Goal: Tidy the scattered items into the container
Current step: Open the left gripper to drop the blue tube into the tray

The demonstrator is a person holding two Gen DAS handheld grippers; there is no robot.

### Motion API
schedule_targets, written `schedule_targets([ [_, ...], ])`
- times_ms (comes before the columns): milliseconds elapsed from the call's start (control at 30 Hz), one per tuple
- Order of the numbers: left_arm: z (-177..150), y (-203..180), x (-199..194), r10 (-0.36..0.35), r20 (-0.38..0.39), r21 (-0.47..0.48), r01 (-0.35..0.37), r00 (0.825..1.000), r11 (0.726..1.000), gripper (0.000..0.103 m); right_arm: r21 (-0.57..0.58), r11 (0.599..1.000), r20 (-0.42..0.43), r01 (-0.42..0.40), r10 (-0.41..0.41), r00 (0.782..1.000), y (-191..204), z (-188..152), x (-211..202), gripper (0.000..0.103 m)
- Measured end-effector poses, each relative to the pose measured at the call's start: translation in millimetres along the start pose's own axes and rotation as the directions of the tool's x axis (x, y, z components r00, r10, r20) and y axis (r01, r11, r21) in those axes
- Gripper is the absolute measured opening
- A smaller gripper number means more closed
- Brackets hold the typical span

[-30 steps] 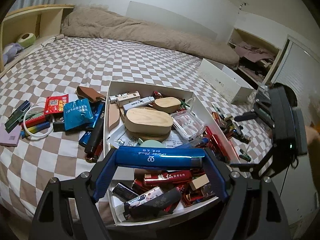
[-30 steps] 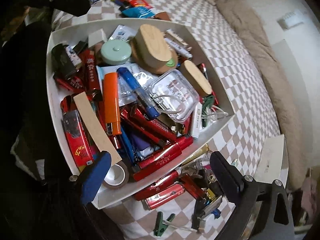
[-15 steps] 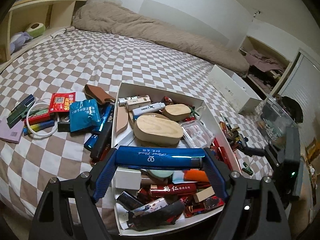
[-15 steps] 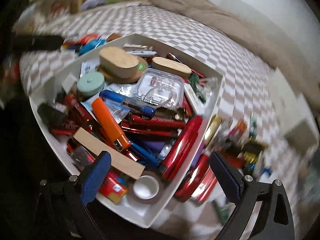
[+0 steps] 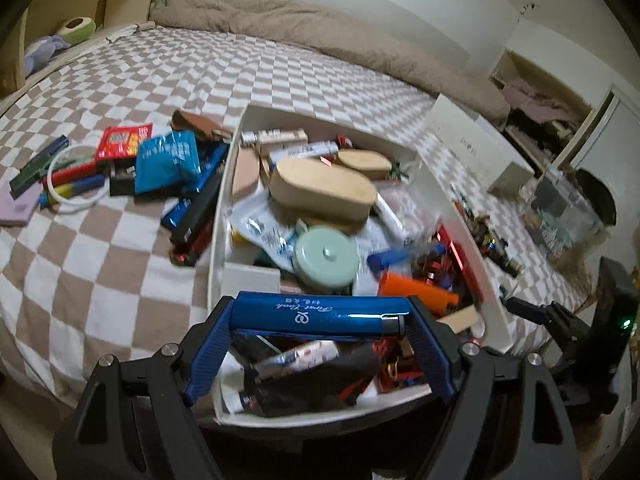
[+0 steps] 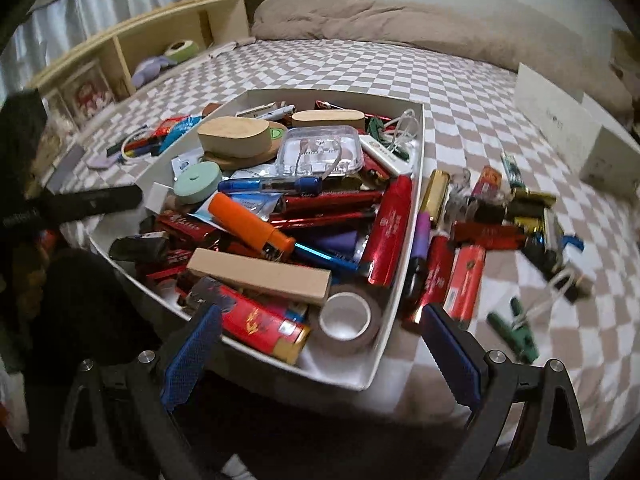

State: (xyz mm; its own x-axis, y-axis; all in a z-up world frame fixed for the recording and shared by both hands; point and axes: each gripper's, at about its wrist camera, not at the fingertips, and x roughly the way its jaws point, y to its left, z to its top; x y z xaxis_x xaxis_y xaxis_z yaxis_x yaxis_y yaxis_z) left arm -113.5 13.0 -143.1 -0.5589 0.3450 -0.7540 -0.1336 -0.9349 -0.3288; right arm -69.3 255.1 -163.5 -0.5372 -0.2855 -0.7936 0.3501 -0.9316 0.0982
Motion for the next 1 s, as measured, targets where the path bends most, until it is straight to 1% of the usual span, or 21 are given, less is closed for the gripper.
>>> schedule_targets([
  [200, -4, -1, 4, 0.006, -0.007, -0.015, -0.006, 1.000, 1.000, 0.083, 0.051, 0.999, 0.005, -0.010, 0.009, 1.000, -5, -6, 0, 0.099],
  [400, -4, 0, 2, 0.014, 0.000, -0.029, -0.014, 1.000, 0.999, 0.083, 0.064, 0.998, 0.008, -0.014, 0.014, 1.000, -6, -8, -1, 0.099],
  [533, -3, -2, 0, 0.016, 0.006, -0.026, -0.016, 1.000, 1.000, 0.083, 0.084, 0.996, 0.009, -0.042, 0.042, 0.999, -7, -8, -2, 0.099],
  [667, -1, -1, -3, 0.022, 0.024, -0.059, -0.021, 0.999, 0.998, 0.083, 0.100, 0.994, 0.020, -0.048, 0.046, 0.999, -6, -7, -5, 0.099],
  [700, -1, -1, -3, 0.026, 0.026, -0.062, -0.025, 0.999, 0.998, 0.085, 0.104, 0.993, 0.023, -0.050, 0.047, 0.999, -6, -7, -6, 0.099],
  [767, 0, -3, -6, 0.035, 0.037, -0.062, -0.032, 0.999, 0.998, 0.096, 0.112, 0.992, 0.030, -0.052, 0.049, 0.998, -7, -6, -8, 0.099],
  [1000, 2, -9, -14, 0.035, 0.058, -0.055, -0.031, 0.998, 0.998, 0.096, 0.135, 0.990, 0.040, -0.052, 0.047, 0.998, -9, -5, -13, 0.099],
])
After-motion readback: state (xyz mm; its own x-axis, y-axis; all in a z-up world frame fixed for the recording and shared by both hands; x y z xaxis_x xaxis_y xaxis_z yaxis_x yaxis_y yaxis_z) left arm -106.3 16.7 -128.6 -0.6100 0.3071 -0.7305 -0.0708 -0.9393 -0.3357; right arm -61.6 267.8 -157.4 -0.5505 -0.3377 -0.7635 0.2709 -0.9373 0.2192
